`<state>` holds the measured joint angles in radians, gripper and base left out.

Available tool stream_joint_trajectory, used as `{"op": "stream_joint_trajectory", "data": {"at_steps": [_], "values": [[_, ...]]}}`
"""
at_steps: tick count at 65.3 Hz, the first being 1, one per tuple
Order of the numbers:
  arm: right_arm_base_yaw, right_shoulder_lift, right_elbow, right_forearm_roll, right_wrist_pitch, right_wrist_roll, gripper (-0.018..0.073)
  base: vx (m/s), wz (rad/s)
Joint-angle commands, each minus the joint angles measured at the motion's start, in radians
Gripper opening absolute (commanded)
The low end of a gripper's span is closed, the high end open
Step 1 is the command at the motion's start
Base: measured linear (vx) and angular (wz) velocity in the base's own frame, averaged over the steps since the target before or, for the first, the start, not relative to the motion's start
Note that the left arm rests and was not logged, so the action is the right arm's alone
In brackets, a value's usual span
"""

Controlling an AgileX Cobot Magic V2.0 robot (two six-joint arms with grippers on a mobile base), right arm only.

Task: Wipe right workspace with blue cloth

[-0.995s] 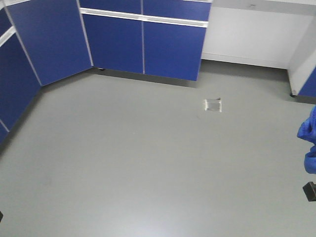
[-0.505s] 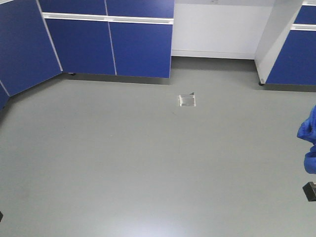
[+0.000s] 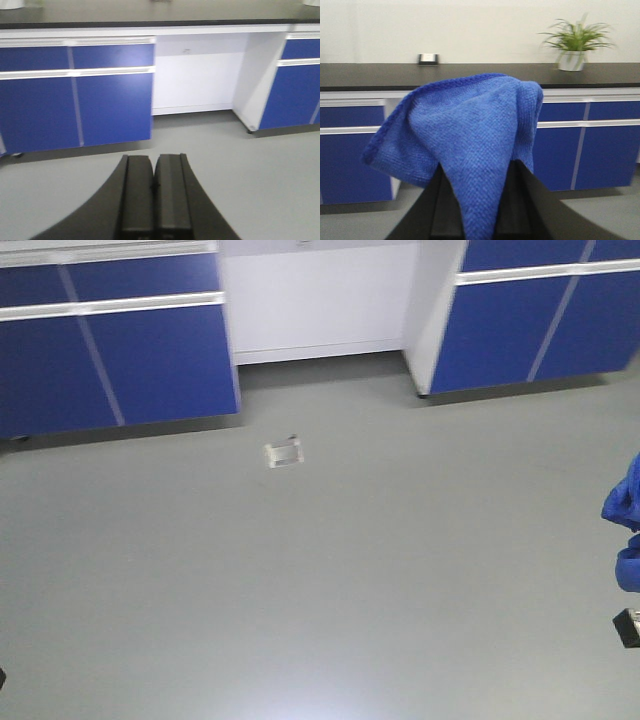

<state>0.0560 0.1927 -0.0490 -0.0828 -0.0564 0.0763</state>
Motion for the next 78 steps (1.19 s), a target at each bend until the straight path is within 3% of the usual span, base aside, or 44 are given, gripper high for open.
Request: {"op": "stream_joint_trajectory", "data": {"at_steps": [1, 33, 78], "values": [[-0.004, 0.007, -0.029, -0.003, -0.088, -0.013, 0.0, 0.17, -0.61], [-0.004, 0.007, -0.029, -0.003, -0.088, -0.013, 0.0, 0.22, -0.49], [-0.004, 0.007, -0.029, -0.003, -0.088, -0.013, 0.0, 0.37, -0.06]]}}
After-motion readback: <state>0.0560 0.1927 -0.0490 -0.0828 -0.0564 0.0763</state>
